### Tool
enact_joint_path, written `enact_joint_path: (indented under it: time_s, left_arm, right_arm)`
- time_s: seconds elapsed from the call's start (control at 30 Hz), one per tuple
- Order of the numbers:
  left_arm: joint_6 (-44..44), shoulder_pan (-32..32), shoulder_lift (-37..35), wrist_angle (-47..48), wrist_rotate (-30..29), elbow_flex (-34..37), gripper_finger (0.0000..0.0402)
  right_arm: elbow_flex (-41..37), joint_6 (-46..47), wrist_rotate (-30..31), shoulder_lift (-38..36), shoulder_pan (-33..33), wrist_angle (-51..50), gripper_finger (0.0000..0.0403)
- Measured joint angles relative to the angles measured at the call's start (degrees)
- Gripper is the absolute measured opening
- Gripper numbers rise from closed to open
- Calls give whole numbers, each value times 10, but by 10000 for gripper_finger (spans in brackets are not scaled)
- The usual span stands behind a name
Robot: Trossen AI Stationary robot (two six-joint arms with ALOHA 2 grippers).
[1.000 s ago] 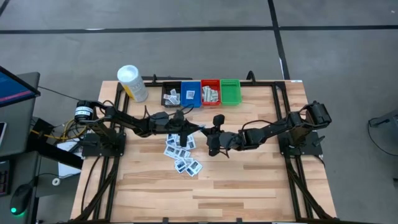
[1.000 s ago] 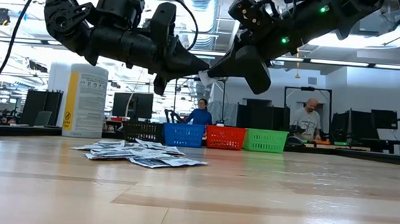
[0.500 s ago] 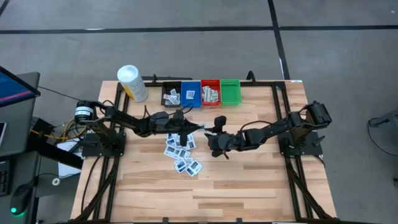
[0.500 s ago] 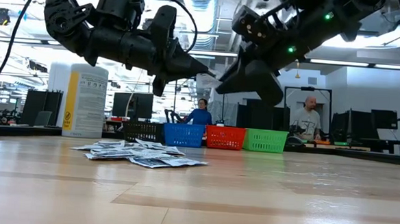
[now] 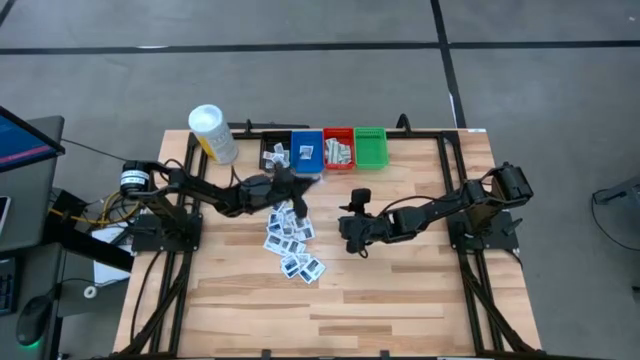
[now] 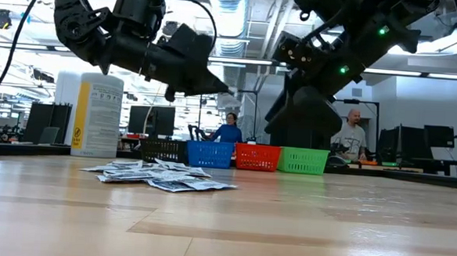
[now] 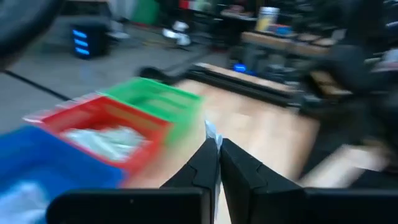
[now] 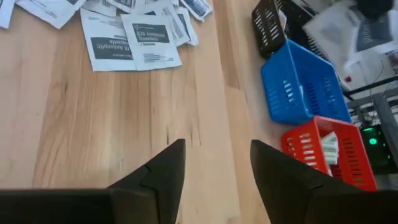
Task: Pick & Place First Aid Supplies
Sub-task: Put the gray towelette pack into the blue bin
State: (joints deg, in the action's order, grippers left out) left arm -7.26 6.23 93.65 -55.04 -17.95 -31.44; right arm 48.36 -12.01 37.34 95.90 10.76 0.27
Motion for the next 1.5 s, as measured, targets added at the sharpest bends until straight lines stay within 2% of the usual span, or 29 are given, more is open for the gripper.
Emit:
enact_joint_path:
  time_s: [0.1,0.27,0.37,0.5,0.6,0.87,1.23,1.5]
  left_arm:
    - [26,33,0,1,-32,0,17]
    - [24,103,0,5,-29,0,21]
    - [12,141,0,12,-7,0,21]
    - [-7,182,0,17,50,0,22]
    - [-7,201,0,22,65,0,22]
    - [-7,225,0,23,101,0,35]
    - [-5,227,0,27,102,0,61]
    - [-7,224,0,31,101,0,66]
  right_arm:
    - [0,7,-2,0,0,0,176]
    - [0,7,-44,0,-5,2,173]
    - [0,7,-70,0,-13,6,169]
    - [0,15,-91,0,-28,20,164]
    - [0,22,-115,0,-39,25,162]
    - [0,36,-138,0,-54,25,160]
    - [0,40,-138,0,-54,25,153]
    - [0,42,-151,0,-54,25,154]
